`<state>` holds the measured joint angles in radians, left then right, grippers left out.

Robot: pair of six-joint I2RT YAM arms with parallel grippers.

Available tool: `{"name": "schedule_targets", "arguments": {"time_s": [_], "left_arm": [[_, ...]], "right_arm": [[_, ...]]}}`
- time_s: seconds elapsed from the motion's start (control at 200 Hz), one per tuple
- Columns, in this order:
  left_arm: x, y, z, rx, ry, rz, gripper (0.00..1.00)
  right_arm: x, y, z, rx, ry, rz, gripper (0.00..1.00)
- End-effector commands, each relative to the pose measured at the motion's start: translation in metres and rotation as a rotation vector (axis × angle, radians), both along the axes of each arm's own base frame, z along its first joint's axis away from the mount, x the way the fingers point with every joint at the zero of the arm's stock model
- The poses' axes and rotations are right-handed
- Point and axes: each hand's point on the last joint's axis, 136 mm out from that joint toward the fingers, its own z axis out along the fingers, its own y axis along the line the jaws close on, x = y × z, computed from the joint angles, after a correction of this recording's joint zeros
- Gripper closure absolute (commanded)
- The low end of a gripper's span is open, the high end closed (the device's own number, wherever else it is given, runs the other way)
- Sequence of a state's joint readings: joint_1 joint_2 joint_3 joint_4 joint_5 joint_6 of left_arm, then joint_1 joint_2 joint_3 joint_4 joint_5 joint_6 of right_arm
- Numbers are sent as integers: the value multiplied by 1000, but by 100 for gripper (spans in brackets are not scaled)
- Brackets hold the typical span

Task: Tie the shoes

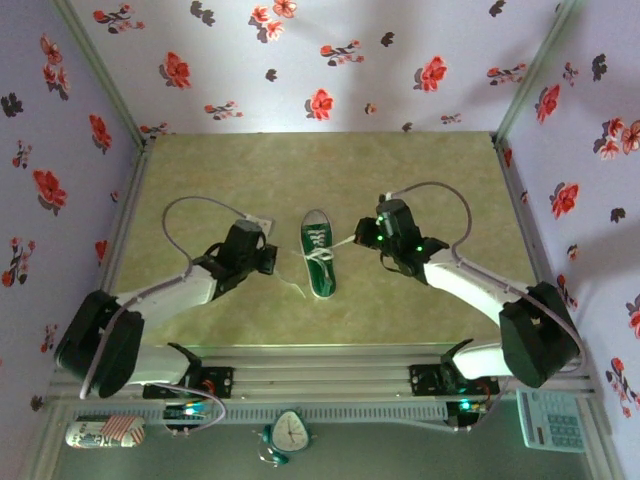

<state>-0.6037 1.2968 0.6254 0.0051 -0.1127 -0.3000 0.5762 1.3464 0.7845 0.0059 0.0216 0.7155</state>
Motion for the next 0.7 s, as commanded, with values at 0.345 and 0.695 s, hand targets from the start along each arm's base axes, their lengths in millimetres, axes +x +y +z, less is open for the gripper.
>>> {"name": "schedule_targets", "arguments": {"time_s": [0.345, 0.695], "left_arm": [[-6, 70, -1, 100, 55, 284, 100], [-14, 91, -5, 105, 81, 332, 100]], "right_arm": [[18, -88, -46, -273, 121, -147, 100], [19, -153, -72, -313, 215, -280, 100]]}}
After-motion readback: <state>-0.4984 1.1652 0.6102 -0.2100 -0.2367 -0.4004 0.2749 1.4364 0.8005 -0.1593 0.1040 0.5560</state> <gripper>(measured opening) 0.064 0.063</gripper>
